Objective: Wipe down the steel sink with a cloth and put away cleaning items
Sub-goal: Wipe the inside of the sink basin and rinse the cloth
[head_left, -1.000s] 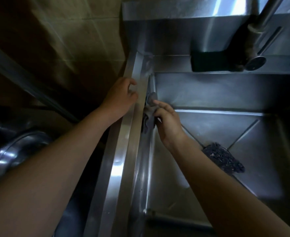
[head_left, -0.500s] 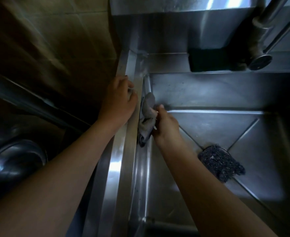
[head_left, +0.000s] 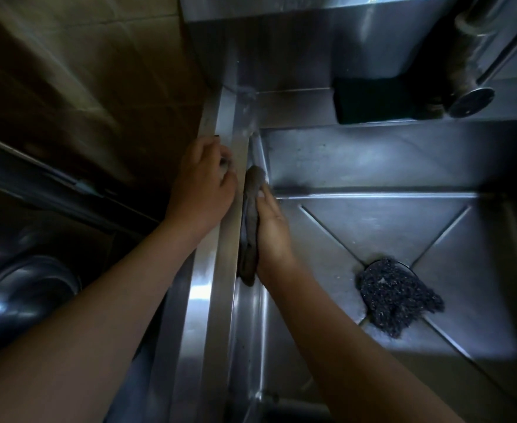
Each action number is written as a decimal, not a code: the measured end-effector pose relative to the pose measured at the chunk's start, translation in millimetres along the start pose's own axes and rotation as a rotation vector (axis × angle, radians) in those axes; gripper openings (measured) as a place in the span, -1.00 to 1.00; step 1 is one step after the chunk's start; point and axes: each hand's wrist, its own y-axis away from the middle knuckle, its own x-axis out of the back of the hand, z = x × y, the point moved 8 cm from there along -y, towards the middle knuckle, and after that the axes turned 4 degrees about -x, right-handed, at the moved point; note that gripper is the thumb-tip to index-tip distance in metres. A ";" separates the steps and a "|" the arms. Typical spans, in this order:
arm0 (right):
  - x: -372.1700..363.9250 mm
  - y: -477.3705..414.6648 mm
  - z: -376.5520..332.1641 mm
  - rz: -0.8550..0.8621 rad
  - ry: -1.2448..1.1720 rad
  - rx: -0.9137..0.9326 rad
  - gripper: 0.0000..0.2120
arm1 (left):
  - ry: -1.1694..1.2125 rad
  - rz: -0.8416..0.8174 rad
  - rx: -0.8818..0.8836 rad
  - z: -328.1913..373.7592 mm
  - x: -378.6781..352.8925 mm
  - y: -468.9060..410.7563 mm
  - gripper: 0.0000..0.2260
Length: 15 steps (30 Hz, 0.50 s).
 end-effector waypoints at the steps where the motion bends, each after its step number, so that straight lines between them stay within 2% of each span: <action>1: -1.2 1.0 4.4 -0.060 -0.037 -0.011 -0.62 | 0.016 -0.008 0.010 -2.4 0.3 -0.3 -0.80; 4: -1.2 5.2 8.8 -0.086 -0.010 0.043 -0.60 | 0.100 -0.051 0.043 -8.5 1.5 -0.5 -0.77; 9: -7.1 -2.4 -4.0 0.019 0.091 0.193 -0.59 | -0.026 -0.131 -0.050 -1.0 -2.9 0.1 -0.71; 15: -12.9 -33.4 -14.0 0.033 0.073 0.167 -0.60 | -0.162 -0.191 -0.091 2.6 -11.7 2.4 -0.63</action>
